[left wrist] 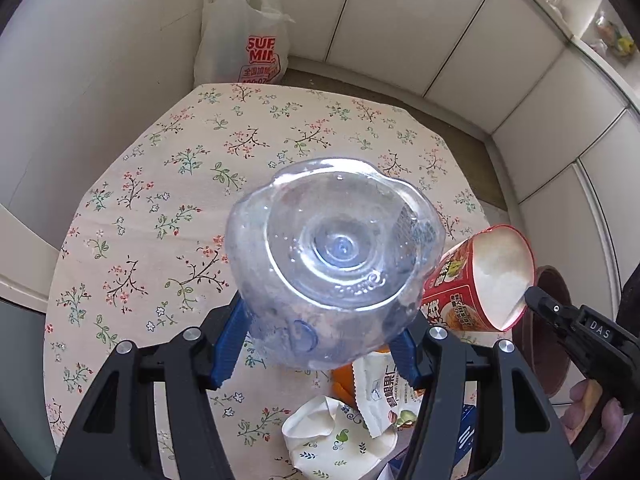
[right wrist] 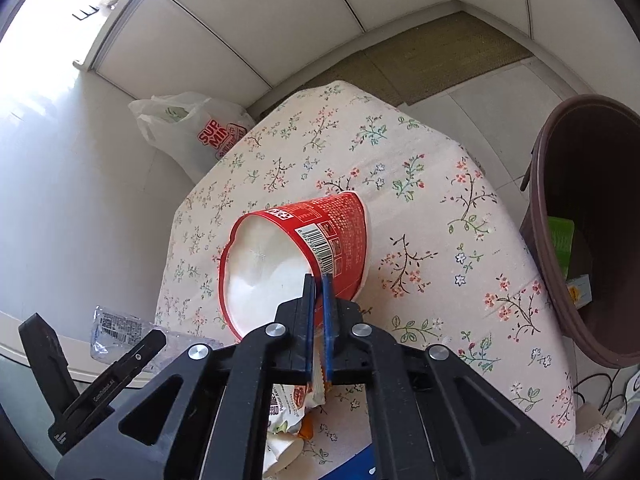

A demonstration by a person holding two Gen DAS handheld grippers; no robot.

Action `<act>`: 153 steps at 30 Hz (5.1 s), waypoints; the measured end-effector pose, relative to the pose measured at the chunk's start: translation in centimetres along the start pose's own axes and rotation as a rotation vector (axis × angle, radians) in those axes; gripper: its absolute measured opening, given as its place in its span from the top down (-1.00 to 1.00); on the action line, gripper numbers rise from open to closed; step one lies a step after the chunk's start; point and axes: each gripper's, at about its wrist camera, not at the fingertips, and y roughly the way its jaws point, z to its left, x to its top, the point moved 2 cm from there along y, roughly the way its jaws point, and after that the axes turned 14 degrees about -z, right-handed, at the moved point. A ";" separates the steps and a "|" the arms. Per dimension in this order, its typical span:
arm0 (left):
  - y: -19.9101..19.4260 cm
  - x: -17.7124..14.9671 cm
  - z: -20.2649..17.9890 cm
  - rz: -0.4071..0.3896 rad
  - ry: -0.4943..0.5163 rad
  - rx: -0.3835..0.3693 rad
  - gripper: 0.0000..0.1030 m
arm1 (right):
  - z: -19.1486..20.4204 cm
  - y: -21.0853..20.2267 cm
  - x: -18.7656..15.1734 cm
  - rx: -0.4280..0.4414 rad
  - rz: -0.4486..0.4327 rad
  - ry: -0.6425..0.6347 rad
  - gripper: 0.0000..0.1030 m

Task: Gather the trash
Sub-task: 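Grasp the red-and-white cup with the right tool while the left tool lifts the bottle, then carry bottle and cup over the brown bin and open both tools, then move both tools back over the remaining trash on the table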

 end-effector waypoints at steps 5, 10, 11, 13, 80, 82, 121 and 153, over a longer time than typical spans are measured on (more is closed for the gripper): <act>-1.0 0.5 0.0 -0.038 -0.014 -0.006 -0.18 | 1.0 -2.3 1.2 0.012 -0.081 -0.037 0.95; -2.0 0.8 -0.7 -0.077 -0.007 -0.013 -0.18 | 0.9 -5.3 3.0 0.014 -0.176 -0.041 0.95; -2.3 0.8 -1.0 -0.087 -0.004 -0.017 -0.18 | 0.7 -5.9 3.3 0.015 -0.194 -0.039 0.95; -2.8 1.0 -1.4 -0.106 0.006 -0.022 -0.18 | 0.3 -7.2 4.1 0.012 -0.233 -0.034 0.95; -3.3 -8.6 -43.8 -0.112 0.376 -0.421 -0.18 | -31.5 -26.8 7.9 -0.502 -0.595 0.457 -0.86; -2.4 -8.9 -44.4 -0.087 0.380 -0.415 -0.19 | -31.8 -27.0 7.8 -0.503 -0.608 0.480 -0.86; -3.2 -5.3 -30.8 -0.176 0.321 -0.141 -0.67 | -16.5 -20.2 6.5 -0.567 -0.529 -0.084 -0.86; -4.2 -3.8 -1.0 -0.130 0.014 0.195 -0.72 | 4.4 -4.0 -2.7 -0.343 -0.217 -0.545 -0.86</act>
